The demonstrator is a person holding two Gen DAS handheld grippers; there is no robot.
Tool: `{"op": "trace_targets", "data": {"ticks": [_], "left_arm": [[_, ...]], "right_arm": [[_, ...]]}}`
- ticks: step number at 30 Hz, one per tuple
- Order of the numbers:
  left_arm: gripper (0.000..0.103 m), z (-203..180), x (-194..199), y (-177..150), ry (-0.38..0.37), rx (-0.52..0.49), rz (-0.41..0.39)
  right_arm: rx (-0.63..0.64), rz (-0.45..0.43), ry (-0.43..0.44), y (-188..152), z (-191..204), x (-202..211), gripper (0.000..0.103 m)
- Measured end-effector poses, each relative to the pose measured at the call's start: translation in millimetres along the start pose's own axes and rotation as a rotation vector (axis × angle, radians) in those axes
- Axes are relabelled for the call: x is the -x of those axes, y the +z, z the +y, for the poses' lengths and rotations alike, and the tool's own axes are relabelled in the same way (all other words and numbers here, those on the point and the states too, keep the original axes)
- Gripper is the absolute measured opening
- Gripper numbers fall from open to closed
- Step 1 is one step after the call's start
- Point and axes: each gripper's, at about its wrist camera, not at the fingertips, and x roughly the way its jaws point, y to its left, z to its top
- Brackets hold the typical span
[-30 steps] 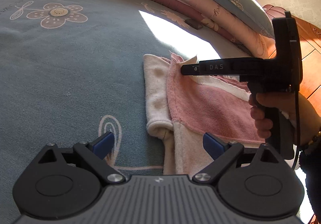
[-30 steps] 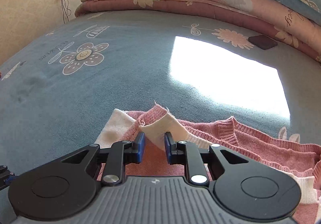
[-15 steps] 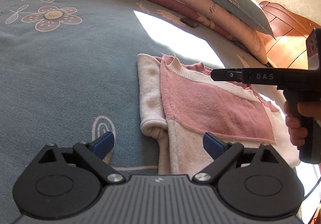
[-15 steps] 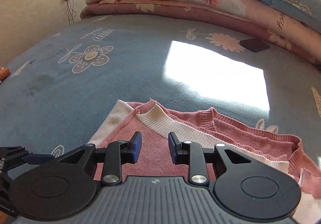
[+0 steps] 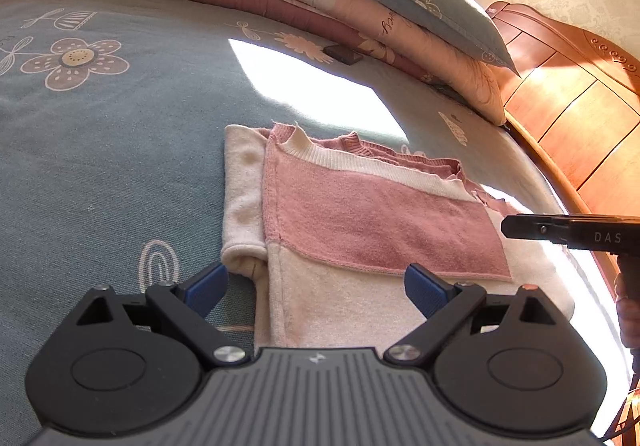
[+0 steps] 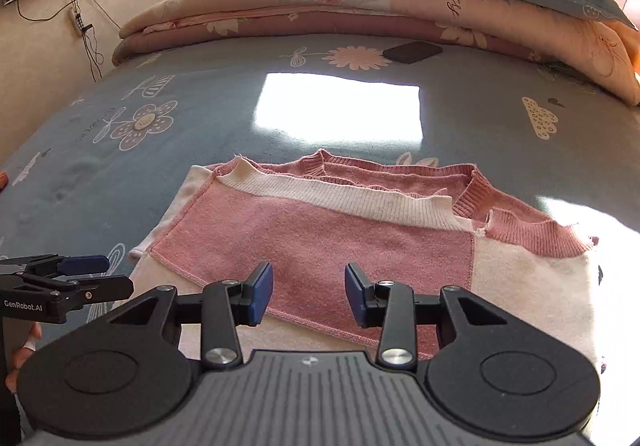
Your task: Fold clothes
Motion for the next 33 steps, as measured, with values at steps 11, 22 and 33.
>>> {"op": "trace_targets", "data": {"ticks": [11,22,33], "left_arm": [[0.099,-52,11,-9,-0.212,-0.064,0.002],[0.099,-41,-36,-20,-0.124,-0.021,0.108],[0.099,-39,-51,-26,-0.069,-0.048,0.128]], "right_arm": [[-0.014,-0.111,0.002,-9,6,88,0.058],[-0.362,-0.056,0.077,-93,-81,29,0.059],[-0.6,-0.14,-0.022,-162,-172,63,0.058]]}}
